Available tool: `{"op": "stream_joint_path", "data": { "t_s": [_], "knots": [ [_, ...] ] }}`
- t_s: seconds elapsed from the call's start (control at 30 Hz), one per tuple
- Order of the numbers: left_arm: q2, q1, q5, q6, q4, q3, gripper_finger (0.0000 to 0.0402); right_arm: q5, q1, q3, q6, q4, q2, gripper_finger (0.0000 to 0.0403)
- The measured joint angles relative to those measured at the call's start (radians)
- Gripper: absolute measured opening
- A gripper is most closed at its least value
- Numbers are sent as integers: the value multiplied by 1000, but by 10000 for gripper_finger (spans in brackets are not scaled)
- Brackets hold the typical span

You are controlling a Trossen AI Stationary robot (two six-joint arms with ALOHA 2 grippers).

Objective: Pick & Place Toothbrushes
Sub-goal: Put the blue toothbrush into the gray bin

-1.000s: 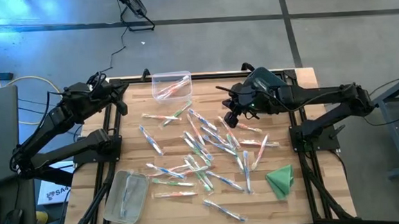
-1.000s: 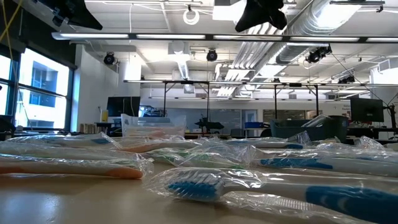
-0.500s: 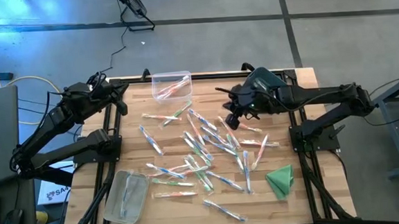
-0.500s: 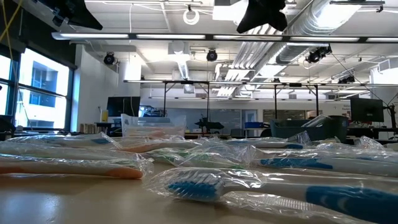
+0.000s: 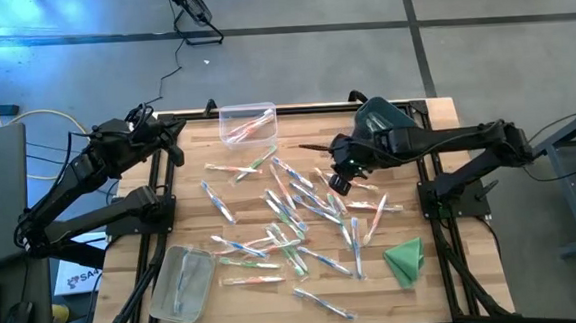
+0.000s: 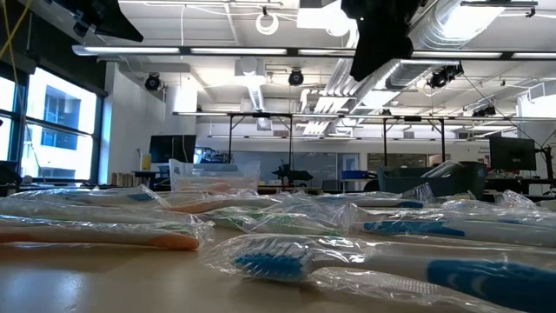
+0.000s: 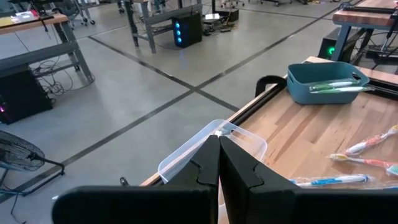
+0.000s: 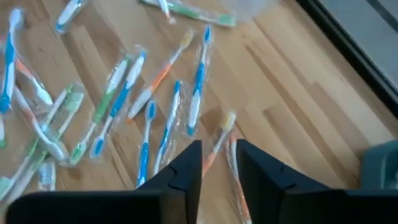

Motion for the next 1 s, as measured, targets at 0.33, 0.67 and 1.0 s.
{"op": "stream_joint_path", "data": {
  "t_s": [0.33,0.67,1.0],
  "knots": [
    [0,0,0,0,0,0,0,2,-5,0,-2,-21,17,95],
    [0,0,-2,4,-2,0,0,5,-38,0,-2,-19,20,76],
    [0,0,-2,4,-4,0,0,96,-40,0,-112,105,20,74]
  ]
}}
